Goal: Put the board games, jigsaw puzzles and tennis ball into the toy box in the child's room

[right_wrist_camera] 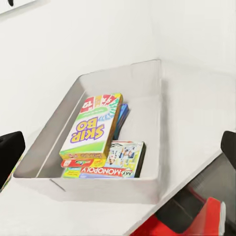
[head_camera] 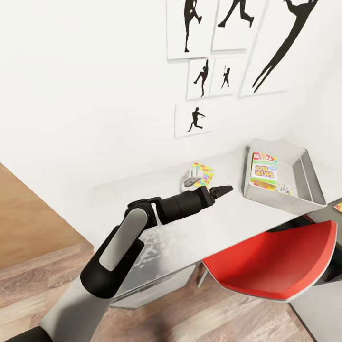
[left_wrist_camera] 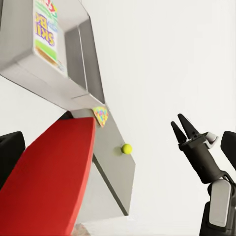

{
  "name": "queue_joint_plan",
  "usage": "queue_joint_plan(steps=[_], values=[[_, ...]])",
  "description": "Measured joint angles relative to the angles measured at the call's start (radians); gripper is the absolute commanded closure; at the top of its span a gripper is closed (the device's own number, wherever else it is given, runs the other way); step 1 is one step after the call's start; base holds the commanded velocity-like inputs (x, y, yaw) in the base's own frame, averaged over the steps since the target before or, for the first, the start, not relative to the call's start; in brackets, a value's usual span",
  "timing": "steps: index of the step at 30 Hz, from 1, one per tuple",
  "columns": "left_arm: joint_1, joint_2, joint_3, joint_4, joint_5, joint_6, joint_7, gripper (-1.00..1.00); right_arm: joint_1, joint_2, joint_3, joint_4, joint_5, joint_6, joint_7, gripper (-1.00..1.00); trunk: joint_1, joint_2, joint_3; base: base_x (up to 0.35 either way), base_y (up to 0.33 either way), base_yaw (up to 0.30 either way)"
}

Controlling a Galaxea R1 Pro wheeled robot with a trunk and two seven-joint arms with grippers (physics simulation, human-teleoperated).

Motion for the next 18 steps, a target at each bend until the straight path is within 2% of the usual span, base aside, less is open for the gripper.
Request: queue_joint_plan(steps=[7, 12, 18], values=[[-0.003, -0.004, -0.047, 0.0, 0.001, -0.034, -0.003, -1.0, 0.03, -0.002, -0.034, -0.009, 0.029, 0.003, 0.0, -1.0, 0.0, 0.0, 0.003, -0.01, 0.0, -0.269], [-0.007, -0.006, -0.058, -0.001, 0.001, -0.041, -0.001, -1.0, 0.04, 0.001, -0.04, -0.018, 0.041, 0.005, 0.004, -1.0, 0.0, 0.0, 0.005, -0.004, 0.0, -0.275], [-0.011, -0.006, -0.066, -0.001, 0.0, -0.046, 0.012, -1.0, 0.09, 0.014, -0.036, -0.055, 0.046, 0.009, 0.021, -1.0, 0.0, 0.0, 0.007, -0.001, 0.0, -0.278]])
